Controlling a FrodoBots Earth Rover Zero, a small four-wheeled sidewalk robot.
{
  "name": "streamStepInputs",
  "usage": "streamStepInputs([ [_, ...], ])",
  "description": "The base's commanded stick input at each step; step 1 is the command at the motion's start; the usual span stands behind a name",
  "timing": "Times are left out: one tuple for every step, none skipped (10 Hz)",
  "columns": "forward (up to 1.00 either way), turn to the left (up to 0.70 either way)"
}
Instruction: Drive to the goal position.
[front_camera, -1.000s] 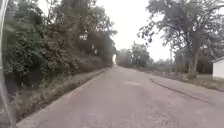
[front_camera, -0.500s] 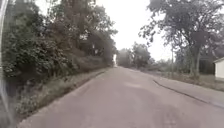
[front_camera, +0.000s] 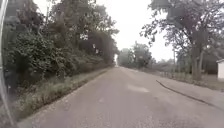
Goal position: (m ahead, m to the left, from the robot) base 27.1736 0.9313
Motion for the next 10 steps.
streamStepInputs([
  [0.70, 0.00],
  [0.70, 0.00],
  [0.70, 0.00],
  [0.70, 0.00],
  [0.70, 0.00],
  [0.70, -0.19],
  [0.70, -0.04],
  [0.70, 0.00],
  [0.70, 0.00],
  [0.70, 0.00],
])
